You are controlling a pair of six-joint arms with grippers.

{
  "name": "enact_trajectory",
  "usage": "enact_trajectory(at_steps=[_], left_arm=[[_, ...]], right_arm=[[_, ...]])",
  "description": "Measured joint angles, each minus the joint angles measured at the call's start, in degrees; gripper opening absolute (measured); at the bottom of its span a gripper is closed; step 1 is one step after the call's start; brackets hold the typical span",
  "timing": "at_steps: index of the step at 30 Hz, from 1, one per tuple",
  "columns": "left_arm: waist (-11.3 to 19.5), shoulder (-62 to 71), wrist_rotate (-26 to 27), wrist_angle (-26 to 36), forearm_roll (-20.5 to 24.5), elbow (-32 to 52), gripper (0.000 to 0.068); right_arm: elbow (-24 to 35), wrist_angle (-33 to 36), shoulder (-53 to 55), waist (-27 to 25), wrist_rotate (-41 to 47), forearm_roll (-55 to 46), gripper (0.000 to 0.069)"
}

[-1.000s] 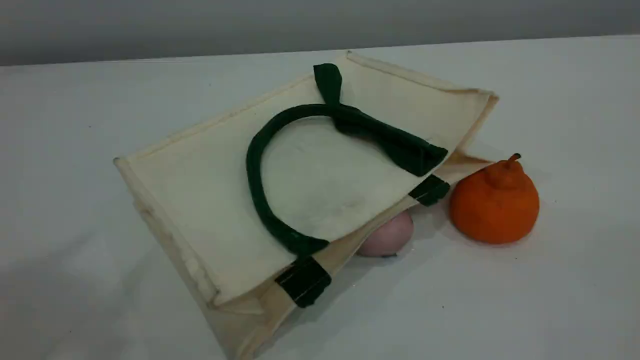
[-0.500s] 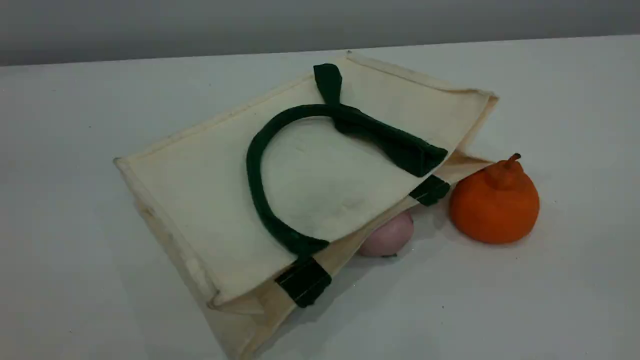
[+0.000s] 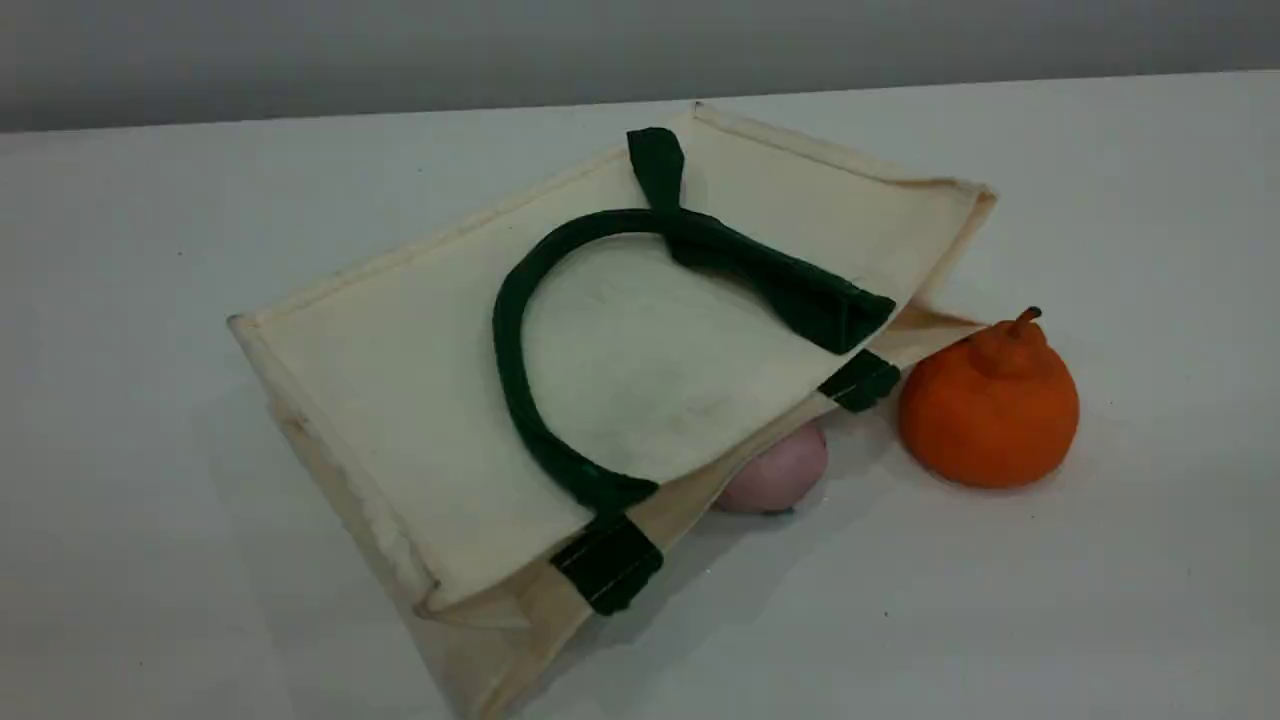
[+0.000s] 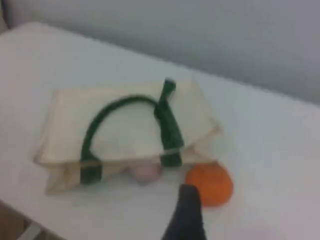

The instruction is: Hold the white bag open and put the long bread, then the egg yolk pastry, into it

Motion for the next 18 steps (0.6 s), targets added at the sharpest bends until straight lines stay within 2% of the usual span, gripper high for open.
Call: enact_trajectory(at_steps=[7, 18], left_arm=[[0.00, -3.79, -0.25, -0.05, 0.05, 8.11, 0.0592], [0.00, -3.79, -0.25, -7.70, 0.29, 14.07, 0.0592]], right_arm=[[8.20, -4.49, 0.00, 0.00, 0.00, -0.26, 0.0562], [8.39, -4.87, 0.00, 0.00, 1.58, -1.38, 0.0561]])
